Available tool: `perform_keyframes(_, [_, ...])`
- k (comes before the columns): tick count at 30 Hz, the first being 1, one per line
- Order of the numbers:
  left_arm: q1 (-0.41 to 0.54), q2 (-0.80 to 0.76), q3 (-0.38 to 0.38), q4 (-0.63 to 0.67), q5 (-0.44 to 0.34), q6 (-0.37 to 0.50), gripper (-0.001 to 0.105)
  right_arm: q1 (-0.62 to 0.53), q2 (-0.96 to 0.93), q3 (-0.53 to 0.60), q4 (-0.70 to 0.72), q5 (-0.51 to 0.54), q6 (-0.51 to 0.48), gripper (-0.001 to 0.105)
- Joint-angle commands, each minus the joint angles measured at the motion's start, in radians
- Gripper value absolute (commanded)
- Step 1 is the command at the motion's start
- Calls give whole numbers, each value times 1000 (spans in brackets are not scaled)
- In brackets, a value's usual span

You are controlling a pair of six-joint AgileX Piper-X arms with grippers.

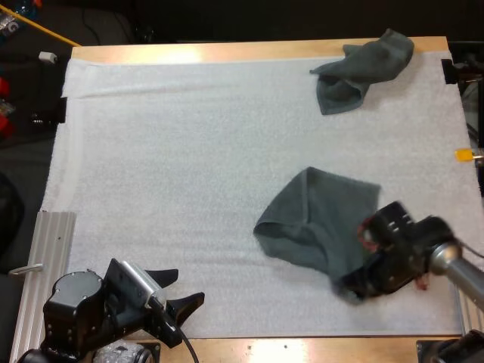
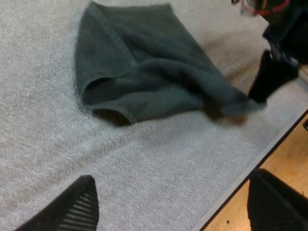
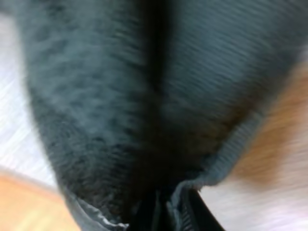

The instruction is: Pick towel from pile, fold and stack

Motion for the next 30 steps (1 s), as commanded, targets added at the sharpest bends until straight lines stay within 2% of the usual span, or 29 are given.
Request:
perform_keyframes(1, [-4, 1, -8, -10, 14, -2, 63, 53, -10, -4, -3, -44, 37, 0])
perform_keyframes(5, [-4, 1, -8, -10, 14, -2, 63, 251, -10, -5, -110, -54, 158, 0])
perform_keyframes(8, [-4, 1, -8, -10, 14, -2, 63, 330, -10, -5, -178, -49, 208, 0])
perform_keyframes(10, [-4, 1, -8, -10, 14, -2, 63, 354, -10, -5, -199, -26, 257, 6])
perform_keyframes(12, [-4, 1, -8, -10, 14, -2, 63, 358, -10, -5, -209, -9, 272, 21])
perform_keyframes(14, [-4, 1, -8, -10, 14, -2, 63, 358, -10, -5, -218, -4, 279, 50])
perform_keyframes(15, [-4, 1, -8, -10, 14, -2, 63, 358, -10, -6, -218, -4, 279, 56])
perform_keyframes(16, [-4, 1, -8, -10, 14, -2, 63, 358, -10, -10, -218, -2, 279, 69])
perform_keyframes(17, [-4, 1, -8, -10, 14, -2, 63, 358, -10, -12, -214, 6, 279, 75])
perform_keyframes(25, [-4, 1, -8, 15, 21, -2, 63, 353, -55, -24, -182, 247, 293, 72])
perform_keyframes(29, [-4, 1, -8, 34, 53, 5, 63, 286, -85, -27, -142, 394, 294, 72])
perform_keyframes(30, [-4, 1, -8, 34, 57, 5, 63, 270, -86, -27, -141, 402, 291, 72])
